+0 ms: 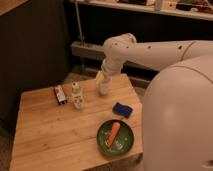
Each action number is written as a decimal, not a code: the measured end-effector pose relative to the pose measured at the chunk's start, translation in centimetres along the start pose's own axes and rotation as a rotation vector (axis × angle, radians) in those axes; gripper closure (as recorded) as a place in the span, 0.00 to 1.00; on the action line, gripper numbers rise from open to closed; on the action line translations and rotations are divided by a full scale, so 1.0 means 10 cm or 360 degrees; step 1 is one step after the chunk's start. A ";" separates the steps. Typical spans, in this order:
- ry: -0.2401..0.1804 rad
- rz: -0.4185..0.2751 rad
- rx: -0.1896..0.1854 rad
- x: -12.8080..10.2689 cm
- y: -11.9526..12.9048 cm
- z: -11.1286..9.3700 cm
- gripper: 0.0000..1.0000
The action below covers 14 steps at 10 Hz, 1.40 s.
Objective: Place the eraser on the white sponge
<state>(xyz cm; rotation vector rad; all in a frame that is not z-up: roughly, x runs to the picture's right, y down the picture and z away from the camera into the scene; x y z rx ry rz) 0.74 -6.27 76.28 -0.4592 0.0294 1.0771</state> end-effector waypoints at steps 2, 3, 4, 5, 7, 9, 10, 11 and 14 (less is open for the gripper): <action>0.0002 0.0001 0.0000 0.00 0.00 0.00 0.20; 0.0001 0.0001 0.0000 0.00 0.01 0.00 0.20; 0.0001 0.0001 0.0000 0.00 0.01 0.00 0.20; 0.0001 0.0001 0.0000 0.00 0.00 0.00 0.20; 0.0001 0.0001 0.0000 0.00 0.00 0.00 0.20; 0.0000 -0.0018 -0.0003 -0.02 -0.01 -0.01 0.20; -0.0010 -0.0058 -0.0022 -0.12 -0.04 -0.01 0.20; -0.0022 -0.0091 -0.0039 -0.24 -0.04 0.01 0.20; -0.0074 -0.0219 -0.0129 -0.89 0.13 0.19 0.20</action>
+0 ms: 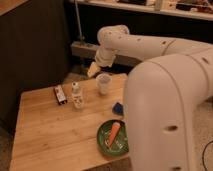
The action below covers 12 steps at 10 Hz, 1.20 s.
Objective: Place the eraser on the white sponge
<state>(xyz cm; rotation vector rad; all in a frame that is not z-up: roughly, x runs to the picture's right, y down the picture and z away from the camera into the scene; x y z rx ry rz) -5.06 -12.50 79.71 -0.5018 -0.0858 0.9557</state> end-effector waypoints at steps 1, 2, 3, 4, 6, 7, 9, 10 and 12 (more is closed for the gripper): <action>-0.0018 -0.0029 -0.0023 -0.17 0.06 0.07 0.20; -0.0056 -0.0057 -0.0056 -0.37 0.12 0.15 0.20; -0.0107 -0.0079 -0.0098 -0.50 0.19 0.24 0.20; -0.0146 -0.0094 -0.0121 -0.56 0.26 0.29 0.20; -0.0243 -0.0130 -0.0123 -0.53 0.48 0.35 0.20; -0.0266 -0.0152 -0.0105 -0.52 0.57 0.39 0.20; -0.0293 -0.0214 -0.0089 -0.66 0.79 0.55 0.20; -0.0293 -0.0240 -0.0087 -0.72 0.87 0.63 0.20; -0.0290 -0.0248 -0.0121 -0.82 0.91 0.88 0.20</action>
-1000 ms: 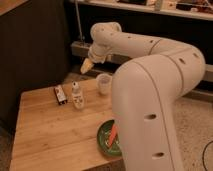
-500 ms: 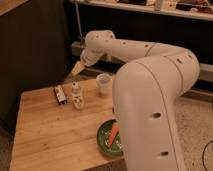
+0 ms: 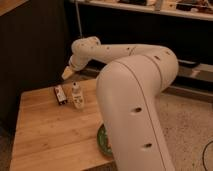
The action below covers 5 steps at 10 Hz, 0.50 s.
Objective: Place the eraser on the white sponge
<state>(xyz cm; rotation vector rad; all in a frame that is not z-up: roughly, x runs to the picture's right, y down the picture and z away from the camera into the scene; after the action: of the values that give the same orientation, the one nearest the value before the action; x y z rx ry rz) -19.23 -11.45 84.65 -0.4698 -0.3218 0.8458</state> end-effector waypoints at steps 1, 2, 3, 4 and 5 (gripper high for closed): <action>-0.0006 0.0028 -0.0041 0.01 -0.09 0.08 0.20; -0.0022 0.0060 -0.0100 0.06 -0.16 0.14 0.20; -0.0057 0.0104 -0.0192 0.14 -0.25 0.18 0.20; -0.0106 0.0140 -0.0284 0.20 -0.31 0.18 0.20; -0.0136 0.0152 -0.0365 0.25 -0.34 0.19 0.20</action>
<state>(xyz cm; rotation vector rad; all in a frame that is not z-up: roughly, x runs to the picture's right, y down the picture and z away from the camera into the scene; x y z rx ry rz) -16.32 -10.95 88.26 -0.6673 -0.4811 0.9281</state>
